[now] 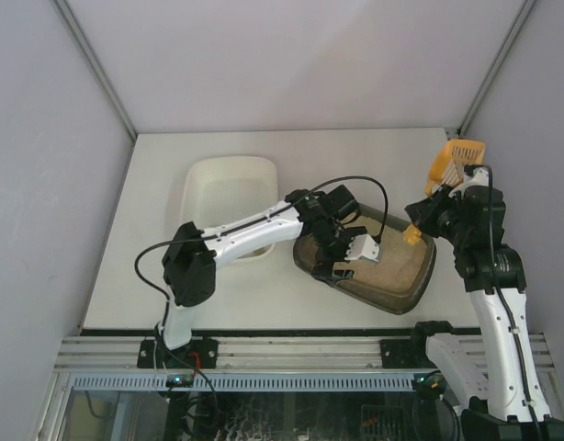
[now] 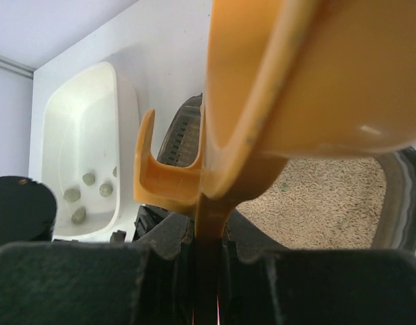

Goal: Clean the litter box

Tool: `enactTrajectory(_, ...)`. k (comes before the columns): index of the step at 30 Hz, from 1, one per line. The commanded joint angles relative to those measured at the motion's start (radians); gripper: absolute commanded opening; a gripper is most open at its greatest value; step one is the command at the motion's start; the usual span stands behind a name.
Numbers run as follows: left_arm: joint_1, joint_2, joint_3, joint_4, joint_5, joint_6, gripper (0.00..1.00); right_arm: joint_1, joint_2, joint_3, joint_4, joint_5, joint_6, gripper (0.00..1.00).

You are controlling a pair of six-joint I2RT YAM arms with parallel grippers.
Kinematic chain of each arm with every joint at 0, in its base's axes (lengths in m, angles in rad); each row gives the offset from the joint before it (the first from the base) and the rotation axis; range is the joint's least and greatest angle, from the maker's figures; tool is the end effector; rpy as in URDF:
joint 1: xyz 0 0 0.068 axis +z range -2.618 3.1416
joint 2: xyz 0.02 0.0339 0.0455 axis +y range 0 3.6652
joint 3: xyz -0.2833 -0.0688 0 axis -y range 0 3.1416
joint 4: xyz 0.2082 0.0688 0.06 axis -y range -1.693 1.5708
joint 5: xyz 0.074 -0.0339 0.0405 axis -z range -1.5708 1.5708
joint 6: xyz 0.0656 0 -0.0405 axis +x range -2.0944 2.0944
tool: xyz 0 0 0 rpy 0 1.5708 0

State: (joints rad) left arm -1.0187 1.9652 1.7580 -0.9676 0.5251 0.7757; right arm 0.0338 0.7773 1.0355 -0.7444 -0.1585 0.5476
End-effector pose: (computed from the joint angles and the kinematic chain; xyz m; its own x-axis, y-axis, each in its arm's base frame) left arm 0.1794 -0.3539 0.2703 0.2414 0.7633 -0.5992 0.9372 -0.3436 -0.0601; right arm 0.1263 0.0146 0.3585 -0.4887 0.4979 -0.7164 0.0956 0.8468 0.5233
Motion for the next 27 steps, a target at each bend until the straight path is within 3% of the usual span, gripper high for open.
enactTrajectory(1, -0.008, 0.049, 0.115, -0.063, 0.083, 0.112, 0.95, -0.063, -0.035, 0.006, 0.001, -0.054, -0.042, 0.00)
enactTrajectory(8, -0.011, 0.093, 0.112, -0.299, 0.059, 0.370, 0.90, -0.178, -0.058, -0.029, 0.000, -0.148, -0.066, 0.00)
enactTrajectory(13, -0.001, 0.097, 0.032, -0.325, -0.062, 0.474, 0.83, -0.237, -0.067, -0.070, 0.026, -0.235, -0.053, 0.00)
enactTrajectory(21, 0.017, 0.156, 0.049, -0.220, -0.138, 0.420, 0.66, -0.261, -0.074, -0.071, 0.027, -0.261, -0.063, 0.00)
enactTrajectory(27, 0.018, 0.175, 0.060, -0.153, -0.211, 0.445, 0.43, -0.273, -0.087, -0.081, 0.016, -0.256, -0.068, 0.00)
